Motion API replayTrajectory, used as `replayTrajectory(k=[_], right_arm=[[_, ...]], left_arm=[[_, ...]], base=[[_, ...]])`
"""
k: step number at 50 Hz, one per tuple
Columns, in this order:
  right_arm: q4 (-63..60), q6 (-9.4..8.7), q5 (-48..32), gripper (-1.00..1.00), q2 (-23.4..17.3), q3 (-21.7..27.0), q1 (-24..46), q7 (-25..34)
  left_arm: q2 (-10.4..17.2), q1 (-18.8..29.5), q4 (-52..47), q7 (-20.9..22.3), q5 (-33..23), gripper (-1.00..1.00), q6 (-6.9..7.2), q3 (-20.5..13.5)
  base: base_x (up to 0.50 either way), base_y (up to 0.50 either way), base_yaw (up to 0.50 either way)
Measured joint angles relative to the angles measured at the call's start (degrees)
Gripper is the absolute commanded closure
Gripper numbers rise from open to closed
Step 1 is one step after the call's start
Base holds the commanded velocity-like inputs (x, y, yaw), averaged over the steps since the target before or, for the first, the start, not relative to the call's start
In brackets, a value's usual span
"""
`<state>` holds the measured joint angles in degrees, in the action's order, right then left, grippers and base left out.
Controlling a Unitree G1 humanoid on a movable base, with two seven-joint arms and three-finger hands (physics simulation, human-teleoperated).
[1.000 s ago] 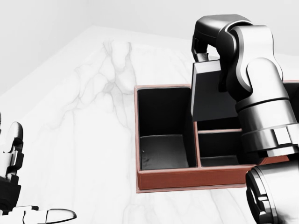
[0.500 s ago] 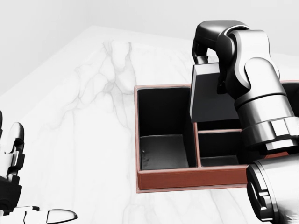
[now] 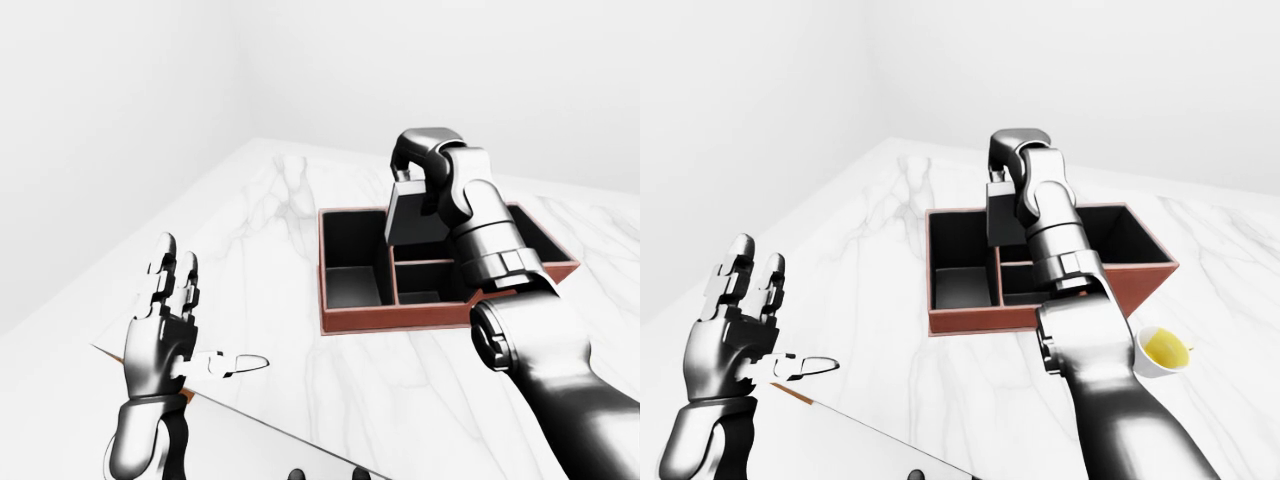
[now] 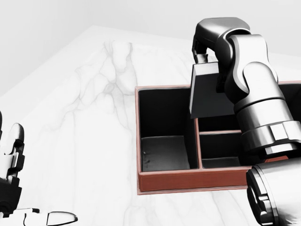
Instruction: Pick up the book and place it in the front compartment of the caddy.
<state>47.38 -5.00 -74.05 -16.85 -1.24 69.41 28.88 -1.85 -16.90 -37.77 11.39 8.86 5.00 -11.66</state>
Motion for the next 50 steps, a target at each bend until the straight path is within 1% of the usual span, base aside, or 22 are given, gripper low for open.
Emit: replayTrajectory(k=[16, 28, 37, 50], right_arm=[[-0.61, 0.0, -4.41, 1.0, -0.79, -0.21, -0.27, -2.52], [-0.32, 0.0, -7.64, 1.0, -0.29, 0.0, -0.4, -4.62], [3.0, 0.0, -7.27, 1.0, 0.42, 0.21, 0.0, -8.98], [9.4, 0.0, -3.71, 1.0, 1.05, -0.26, 0.81, -15.71]], left_arm=[[-0.01, 0.09, 0.28, -0.02, -0.13, -1.0, 0.0, 0.06], [0.01, 0.0, 0.12, -0.02, -0.11, -1.0, 0.0, 0.08], [-0.06, -0.2, -0.13, 0.07, -0.11, -1.0, 0.0, 0.11], [-0.13, -0.39, -0.17, 0.19, -0.16, -1.0, 0.0, 0.12]], base=[[0.0, 0.0, 0.0], [0.0, 0.0, 0.0], [0.0, 0.0, 0.0], [0.0, 0.0, 0.0]])
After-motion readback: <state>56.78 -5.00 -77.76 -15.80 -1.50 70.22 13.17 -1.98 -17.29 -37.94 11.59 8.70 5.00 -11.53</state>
